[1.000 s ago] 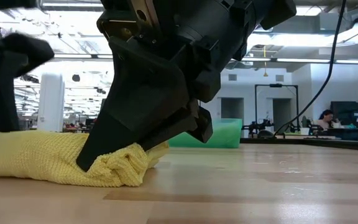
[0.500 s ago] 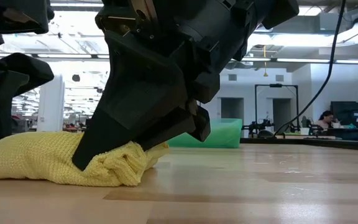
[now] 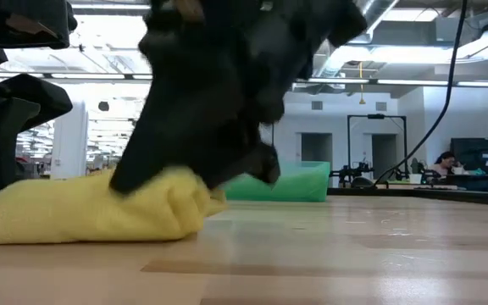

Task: Roll microfiber towels into tight, uniform cylinder then place into a basket
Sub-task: Roll the folded yellow microfiber towel

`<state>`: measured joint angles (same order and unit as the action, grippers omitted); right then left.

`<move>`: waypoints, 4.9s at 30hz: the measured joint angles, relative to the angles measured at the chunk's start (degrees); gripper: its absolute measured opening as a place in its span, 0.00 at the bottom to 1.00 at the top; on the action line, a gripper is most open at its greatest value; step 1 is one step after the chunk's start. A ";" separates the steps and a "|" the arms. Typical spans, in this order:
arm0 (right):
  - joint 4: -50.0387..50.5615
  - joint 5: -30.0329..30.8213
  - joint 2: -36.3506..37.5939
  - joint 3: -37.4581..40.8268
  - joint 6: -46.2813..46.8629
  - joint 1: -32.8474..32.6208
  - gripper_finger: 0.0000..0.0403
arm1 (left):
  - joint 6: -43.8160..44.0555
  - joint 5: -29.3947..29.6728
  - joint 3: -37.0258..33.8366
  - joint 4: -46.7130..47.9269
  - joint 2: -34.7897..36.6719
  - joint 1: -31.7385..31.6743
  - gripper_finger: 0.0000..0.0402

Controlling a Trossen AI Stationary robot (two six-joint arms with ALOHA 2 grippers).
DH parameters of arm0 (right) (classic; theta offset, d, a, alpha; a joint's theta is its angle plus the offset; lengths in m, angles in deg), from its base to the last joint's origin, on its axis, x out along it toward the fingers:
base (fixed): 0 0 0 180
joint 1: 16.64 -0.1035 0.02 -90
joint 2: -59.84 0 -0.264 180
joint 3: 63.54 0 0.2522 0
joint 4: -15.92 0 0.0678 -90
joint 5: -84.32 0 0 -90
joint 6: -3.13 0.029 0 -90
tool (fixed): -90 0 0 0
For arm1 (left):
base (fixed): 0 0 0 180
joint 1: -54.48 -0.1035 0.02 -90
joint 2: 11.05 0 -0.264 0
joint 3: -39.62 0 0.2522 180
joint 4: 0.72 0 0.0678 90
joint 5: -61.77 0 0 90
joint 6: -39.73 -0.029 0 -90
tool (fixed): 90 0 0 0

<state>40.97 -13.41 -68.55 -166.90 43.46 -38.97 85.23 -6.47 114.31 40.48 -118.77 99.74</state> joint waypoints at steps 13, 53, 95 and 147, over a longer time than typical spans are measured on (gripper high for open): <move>7.14 15.45 9.17 -0.16 -23.26 -4.27 0.36 | 1.70 0.61 -0.07 -0.15 -0.11 -0.15 0.28; 2.97 21.98 0.47 -0.11 -33.21 -7.21 0.29 | 12.50 0.33 -0.07 -2.81 -0.20 -2.54 0.28; 7.78 19.12 -0.18 -0.22 -11.05 -0.76 0.29 | -2.24 16.65 10.95 8.66 -0.33 5.52 0.28; 7.72 13.23 -0.29 -1.68 -5.88 -1.34 0.29 | 6.27 6.21 2.51 8.20 -0.20 -2.95 0.28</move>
<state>48.69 -0.18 -68.84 -168.59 37.58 -40.31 91.50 -0.26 116.82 48.67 -118.96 96.79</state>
